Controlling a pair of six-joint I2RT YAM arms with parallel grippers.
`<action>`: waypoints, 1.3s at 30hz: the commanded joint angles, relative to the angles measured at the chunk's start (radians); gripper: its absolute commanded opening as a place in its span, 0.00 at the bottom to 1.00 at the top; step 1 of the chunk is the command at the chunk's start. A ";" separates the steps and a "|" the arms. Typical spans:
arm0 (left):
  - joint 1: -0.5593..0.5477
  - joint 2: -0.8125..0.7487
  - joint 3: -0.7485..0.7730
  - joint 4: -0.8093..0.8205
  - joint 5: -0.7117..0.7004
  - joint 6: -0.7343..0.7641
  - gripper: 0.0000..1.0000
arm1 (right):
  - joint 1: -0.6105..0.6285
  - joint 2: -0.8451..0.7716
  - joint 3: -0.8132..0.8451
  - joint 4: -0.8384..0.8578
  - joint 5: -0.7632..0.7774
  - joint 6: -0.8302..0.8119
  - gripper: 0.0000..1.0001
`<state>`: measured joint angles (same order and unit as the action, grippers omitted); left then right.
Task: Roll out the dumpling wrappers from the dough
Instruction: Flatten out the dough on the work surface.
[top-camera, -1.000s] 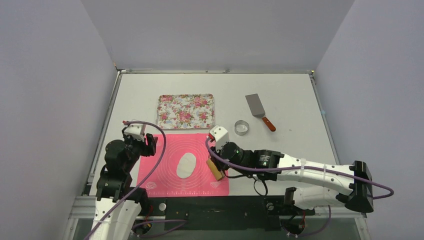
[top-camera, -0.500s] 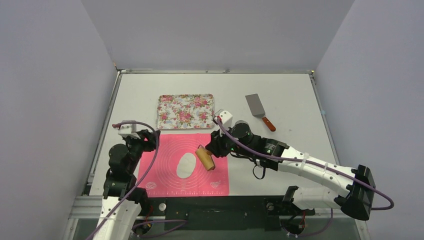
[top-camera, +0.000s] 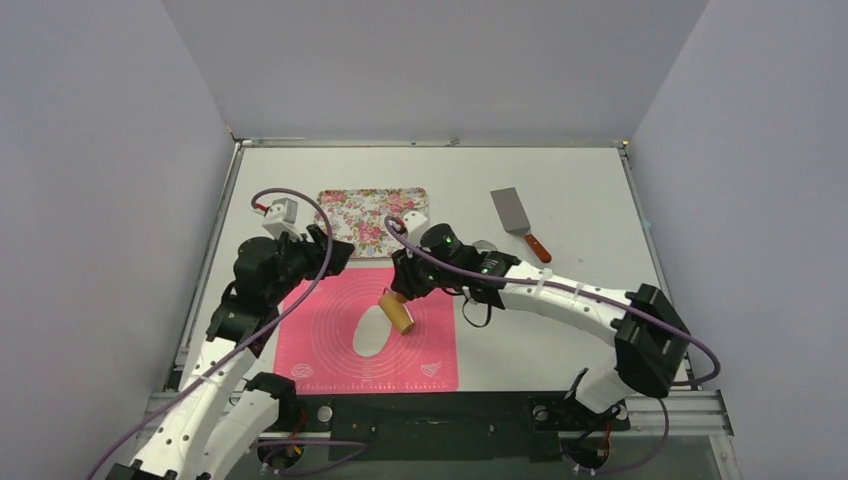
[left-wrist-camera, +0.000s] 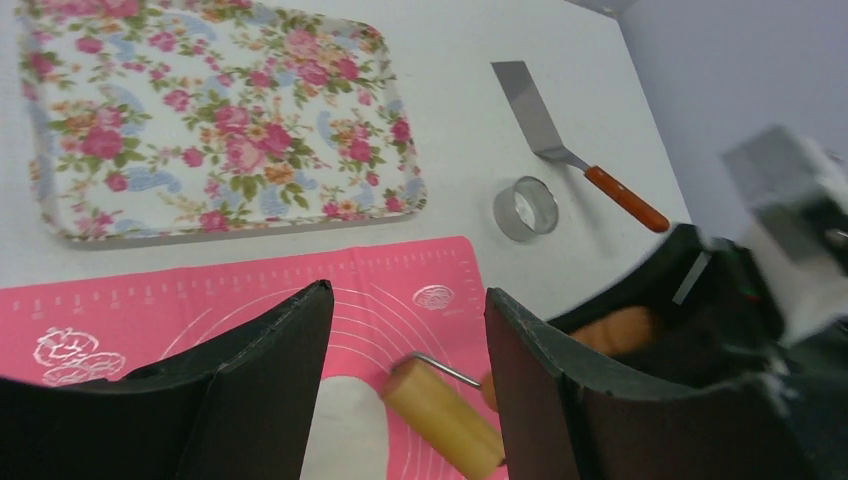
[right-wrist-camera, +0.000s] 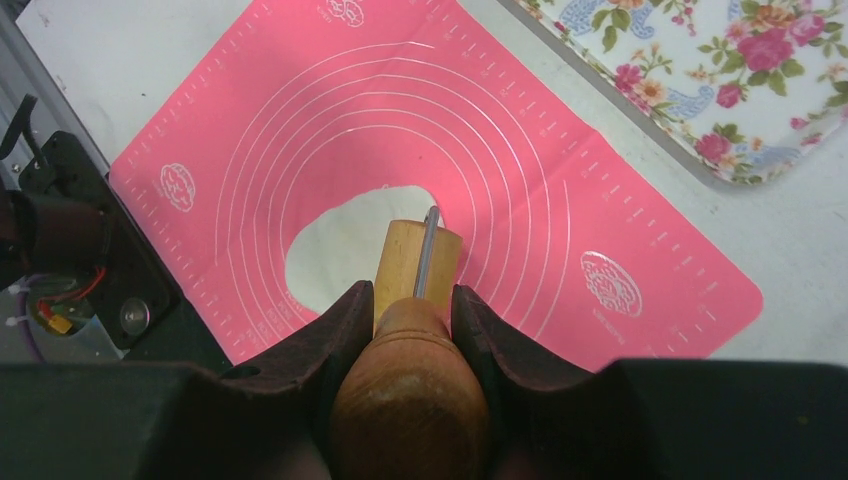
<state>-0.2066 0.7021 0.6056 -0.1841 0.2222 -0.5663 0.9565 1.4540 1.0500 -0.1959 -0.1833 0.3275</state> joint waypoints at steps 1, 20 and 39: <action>-0.164 -0.003 0.135 -0.087 -0.204 0.081 0.55 | 0.007 0.113 0.135 0.105 -0.072 -0.013 0.00; -0.217 -0.253 0.217 -0.422 -0.570 -0.040 0.55 | 0.089 0.356 0.108 0.119 -0.071 -0.234 0.00; -0.233 -0.277 0.247 -0.638 -0.644 -0.129 0.55 | 0.149 0.493 -0.183 0.502 -0.244 -0.145 0.00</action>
<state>-0.4316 0.4202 0.8124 -0.7963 -0.4000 -0.6746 1.0481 1.8233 1.0039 0.5030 -0.3481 0.1284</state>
